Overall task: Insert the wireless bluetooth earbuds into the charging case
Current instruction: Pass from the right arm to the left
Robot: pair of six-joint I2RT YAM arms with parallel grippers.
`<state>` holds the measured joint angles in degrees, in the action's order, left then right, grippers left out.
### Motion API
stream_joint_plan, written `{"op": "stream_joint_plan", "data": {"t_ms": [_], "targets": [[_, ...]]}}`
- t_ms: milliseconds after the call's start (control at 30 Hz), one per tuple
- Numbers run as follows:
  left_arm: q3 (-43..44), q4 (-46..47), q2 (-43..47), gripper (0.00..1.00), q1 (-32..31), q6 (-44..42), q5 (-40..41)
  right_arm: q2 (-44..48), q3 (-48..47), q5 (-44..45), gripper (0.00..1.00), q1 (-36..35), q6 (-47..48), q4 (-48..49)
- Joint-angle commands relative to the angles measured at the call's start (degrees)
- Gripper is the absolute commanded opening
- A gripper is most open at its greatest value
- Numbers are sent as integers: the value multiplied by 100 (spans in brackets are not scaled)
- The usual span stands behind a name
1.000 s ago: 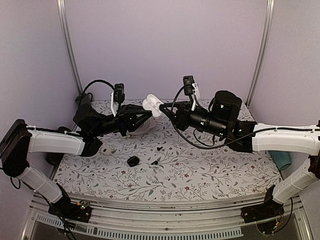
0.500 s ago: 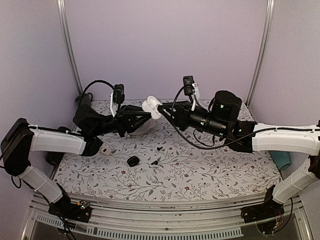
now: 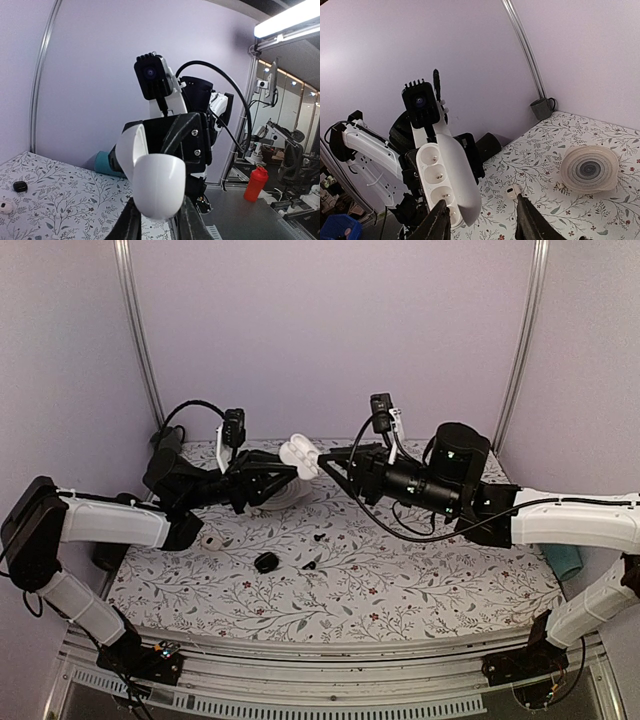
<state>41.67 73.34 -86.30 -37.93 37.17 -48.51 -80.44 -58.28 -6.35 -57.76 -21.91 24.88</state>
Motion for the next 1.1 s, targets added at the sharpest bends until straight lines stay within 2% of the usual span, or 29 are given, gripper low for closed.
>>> {"op": "stream_joint_plan", "data": {"t_ms": [0, 200, 500, 667, 800, 867, 967, 1067], "targets": [[-79, -36, 23, 0, 147, -19, 43, 353, 127, -42, 47, -30, 32, -91], [-122, -272, 90, 0, 252, -102, 172, 647, 304, -142, 50, 258, -81, -424], [-159, -623, 340, 0, 346, -239, 200, 792, 693, -773, 58, 1751, -730, -1287], [-198, -807, 509, 0, 363, -317, 200, 398, 673, -323, 65, 2223, -824, -1890], [-224, -962, 640, 0, 368, -374, 207, -210, 149, -360, 64, 2506, -797, -2711], [-249, -1016, 696, 0, 365, -400, 211, -520, -68, -338, 57, 2585, -767, -3042], [-285, -1058, 774, 0, 366, -414, 234, -792, -79, -147, 55, 2745, -806, -3225], [-340, -1073, 839, 0, 366, -436, 258, -1050, -3, -319, 50, 3123, -810, -3244]]}}
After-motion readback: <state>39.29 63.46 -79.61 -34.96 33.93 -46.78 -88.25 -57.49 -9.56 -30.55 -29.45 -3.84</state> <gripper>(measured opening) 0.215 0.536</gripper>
